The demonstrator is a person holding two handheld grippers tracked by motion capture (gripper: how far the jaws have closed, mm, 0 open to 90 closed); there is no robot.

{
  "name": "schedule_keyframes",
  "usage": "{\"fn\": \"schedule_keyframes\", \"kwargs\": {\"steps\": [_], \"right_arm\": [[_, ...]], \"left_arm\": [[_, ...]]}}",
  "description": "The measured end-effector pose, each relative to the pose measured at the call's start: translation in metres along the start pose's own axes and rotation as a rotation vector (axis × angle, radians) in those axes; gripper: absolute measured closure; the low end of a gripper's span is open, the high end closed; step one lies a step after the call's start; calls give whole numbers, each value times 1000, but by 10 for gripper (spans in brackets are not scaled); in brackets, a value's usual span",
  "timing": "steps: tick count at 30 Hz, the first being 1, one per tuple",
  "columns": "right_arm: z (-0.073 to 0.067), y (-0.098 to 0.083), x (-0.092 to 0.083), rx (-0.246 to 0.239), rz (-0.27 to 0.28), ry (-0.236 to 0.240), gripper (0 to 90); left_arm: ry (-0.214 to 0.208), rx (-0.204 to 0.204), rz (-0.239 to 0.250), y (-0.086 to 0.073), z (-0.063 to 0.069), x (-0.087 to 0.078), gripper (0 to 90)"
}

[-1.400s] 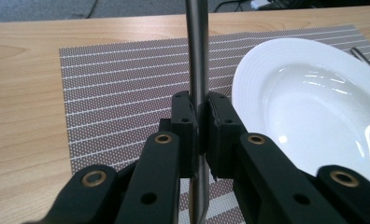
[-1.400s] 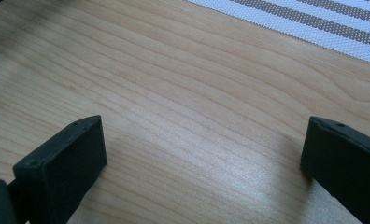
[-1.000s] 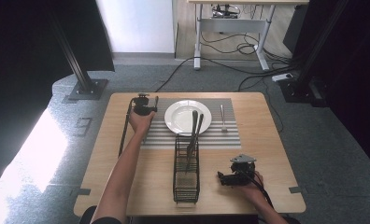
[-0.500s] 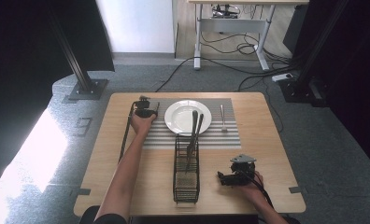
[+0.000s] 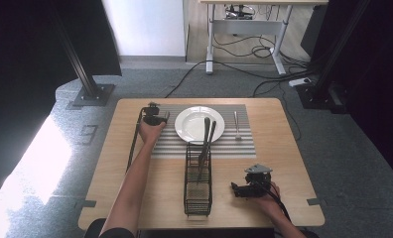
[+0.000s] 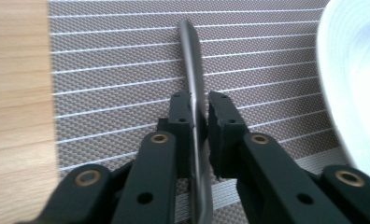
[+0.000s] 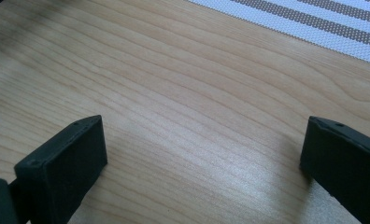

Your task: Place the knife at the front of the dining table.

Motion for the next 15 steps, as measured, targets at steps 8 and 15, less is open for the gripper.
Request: {"fn": "schedule_keyframes", "kwargs": {"steps": [8, 15], "right_arm": [[0, 0, 0, 0, 0, 0, 6], [0, 0, 0, 0, 0, -1, 6]], "left_arm": [[-9, 10, 9, -6, -1, -5, 769], [3, 54, 2, -17, 1, -13, 784]]}}
Point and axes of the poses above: each handheld gripper's, and its own axes: x roughly forward along the jaws, y roughly out of its top, z roughly to its right, the point moved 5 cm from there along x, roughly forward along the jaws, and after that the axes turned 2 degrees about -y, right-handed, at the moved point
